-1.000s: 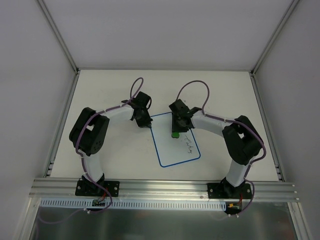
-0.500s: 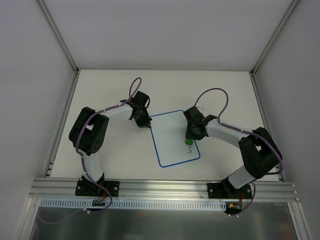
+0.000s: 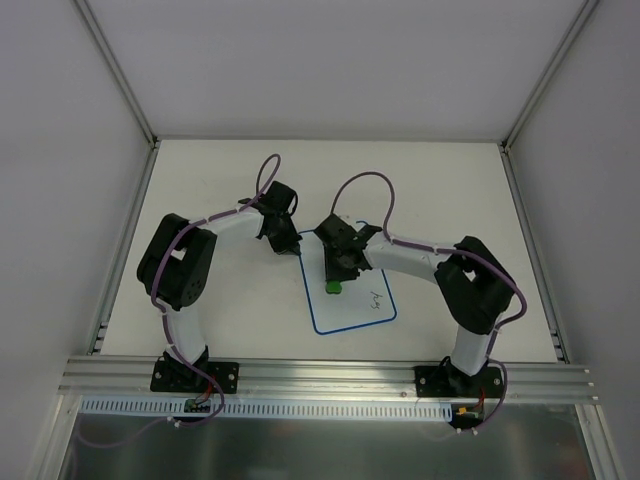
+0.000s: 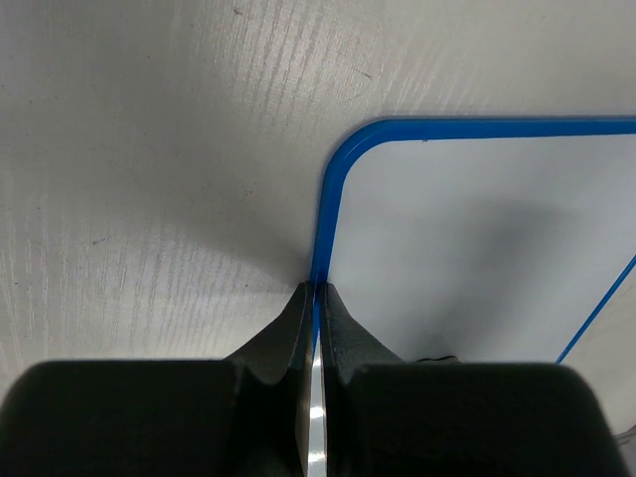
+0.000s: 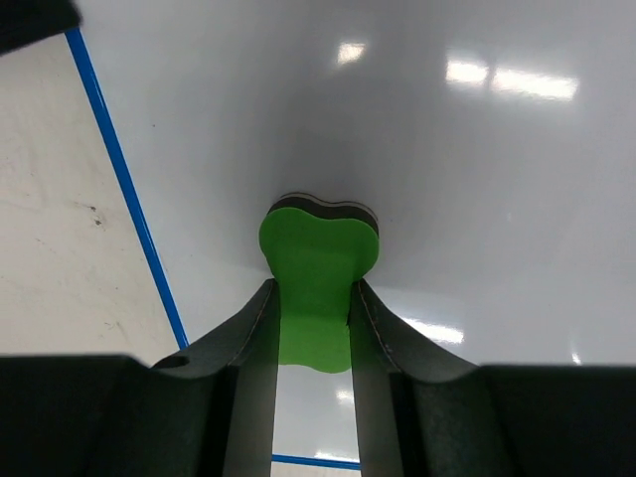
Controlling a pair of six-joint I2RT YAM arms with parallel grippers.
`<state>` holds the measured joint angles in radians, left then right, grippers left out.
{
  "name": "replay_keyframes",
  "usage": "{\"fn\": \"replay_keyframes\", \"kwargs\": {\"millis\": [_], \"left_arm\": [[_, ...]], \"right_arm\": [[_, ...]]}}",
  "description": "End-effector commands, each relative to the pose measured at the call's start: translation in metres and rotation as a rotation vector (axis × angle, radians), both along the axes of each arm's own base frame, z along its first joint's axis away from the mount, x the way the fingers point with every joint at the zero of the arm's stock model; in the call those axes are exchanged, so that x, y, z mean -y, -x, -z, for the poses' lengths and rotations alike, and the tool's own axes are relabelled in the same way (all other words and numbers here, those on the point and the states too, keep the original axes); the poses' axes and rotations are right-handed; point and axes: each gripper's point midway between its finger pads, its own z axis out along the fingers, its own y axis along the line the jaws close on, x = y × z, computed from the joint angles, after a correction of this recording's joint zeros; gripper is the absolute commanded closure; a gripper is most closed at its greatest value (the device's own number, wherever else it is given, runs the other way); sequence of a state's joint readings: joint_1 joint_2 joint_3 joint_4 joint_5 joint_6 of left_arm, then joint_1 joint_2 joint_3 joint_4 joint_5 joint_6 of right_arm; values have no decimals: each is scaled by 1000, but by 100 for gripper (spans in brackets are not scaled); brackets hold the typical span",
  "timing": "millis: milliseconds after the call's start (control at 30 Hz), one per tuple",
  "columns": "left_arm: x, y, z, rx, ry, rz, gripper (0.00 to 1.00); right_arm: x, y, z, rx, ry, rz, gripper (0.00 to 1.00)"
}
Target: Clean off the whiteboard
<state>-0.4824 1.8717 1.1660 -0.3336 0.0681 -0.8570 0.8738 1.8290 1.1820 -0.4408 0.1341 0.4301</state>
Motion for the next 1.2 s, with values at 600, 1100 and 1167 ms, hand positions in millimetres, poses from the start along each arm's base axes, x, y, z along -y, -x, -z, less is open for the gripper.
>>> {"fn": "replay_keyframes", "kwargs": {"millis": [600, 1100, 1167], "left_arm": [[-42, 23, 30, -105, -136, -41, 100], [-35, 28, 31, -136, -96, -43, 100], [-36, 28, 31, -132, -101, -44, 100]], "right_arm": [[164, 77, 17, -65, 194, 389, 100], [-33, 43, 11, -93, 6, -144, 100], [-32, 45, 14, -98, 13, -138, 100]]}}
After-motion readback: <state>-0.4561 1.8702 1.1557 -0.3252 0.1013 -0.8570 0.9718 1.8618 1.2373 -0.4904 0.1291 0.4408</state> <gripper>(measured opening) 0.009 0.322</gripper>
